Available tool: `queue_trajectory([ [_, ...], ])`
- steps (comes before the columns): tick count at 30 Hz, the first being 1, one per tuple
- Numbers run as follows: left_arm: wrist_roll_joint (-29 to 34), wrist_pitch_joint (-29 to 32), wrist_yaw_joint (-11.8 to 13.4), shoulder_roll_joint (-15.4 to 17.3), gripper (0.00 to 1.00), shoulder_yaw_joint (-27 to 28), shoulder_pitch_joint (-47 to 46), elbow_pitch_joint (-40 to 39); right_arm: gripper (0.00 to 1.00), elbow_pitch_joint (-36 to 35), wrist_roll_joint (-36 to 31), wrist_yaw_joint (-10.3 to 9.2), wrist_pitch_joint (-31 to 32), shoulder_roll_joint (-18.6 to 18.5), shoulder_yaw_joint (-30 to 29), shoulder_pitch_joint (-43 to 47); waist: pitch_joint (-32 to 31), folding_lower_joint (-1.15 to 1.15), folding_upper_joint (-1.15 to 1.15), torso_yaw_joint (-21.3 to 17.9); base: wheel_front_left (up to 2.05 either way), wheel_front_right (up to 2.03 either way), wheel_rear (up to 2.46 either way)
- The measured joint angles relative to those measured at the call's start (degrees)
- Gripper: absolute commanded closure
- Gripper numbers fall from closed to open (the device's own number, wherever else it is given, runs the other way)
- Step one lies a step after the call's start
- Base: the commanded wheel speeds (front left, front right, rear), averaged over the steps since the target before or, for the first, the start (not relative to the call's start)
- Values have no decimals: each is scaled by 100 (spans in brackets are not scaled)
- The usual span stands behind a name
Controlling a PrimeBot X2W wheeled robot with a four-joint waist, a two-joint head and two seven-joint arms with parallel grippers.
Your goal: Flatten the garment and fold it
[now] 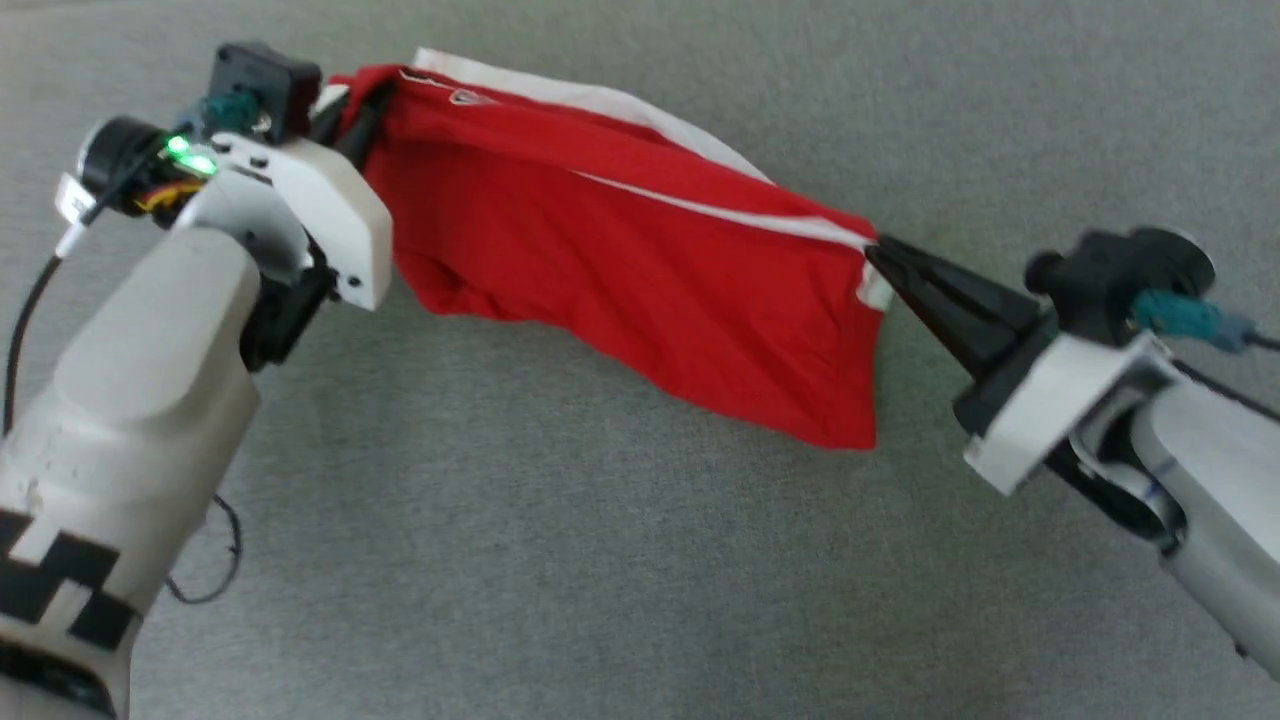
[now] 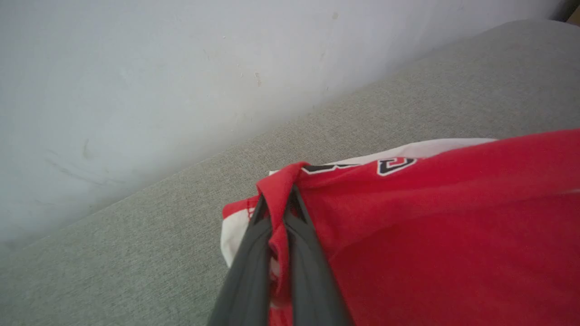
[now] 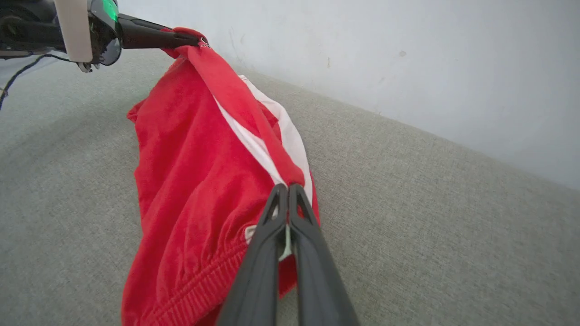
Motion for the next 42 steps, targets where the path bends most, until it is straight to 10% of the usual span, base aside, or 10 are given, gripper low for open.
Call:
queue_trajectory([
  [11,188,-55,-414,-341,100,-371,-687,1472,100,1206,35,0,-23,599,720,-779,548,-2,0,-359,0,0,0],
  [13,190,-158,-439,-401,96,-419,-692,1625,67,1266,88,0,-174,593,770,-798,501,-2,0,-373,0,0,0],
  [14,190,-168,-463,-434,59,-448,-691,1696,8,1277,103,1,-254,580,776,-799,466,-2,0,-375,0,0,0],
  [15,196,-226,-474,-449,0,-491,-692,1745,0,1288,105,1,-322,561,755,-798,426,-1,0,-374,0,0,0],
  [28,71,-68,-588,-277,0,-926,-822,1719,0,226,-229,-1,-485,-156,-151,25,-514,-2,0,-159,0,0,0],
  [42,-1415,2792,-590,348,0,-2151,-1299,622,0,-728,-791,-1,115,86,-967,635,-630,-2,1,-175,0,0,0],
])
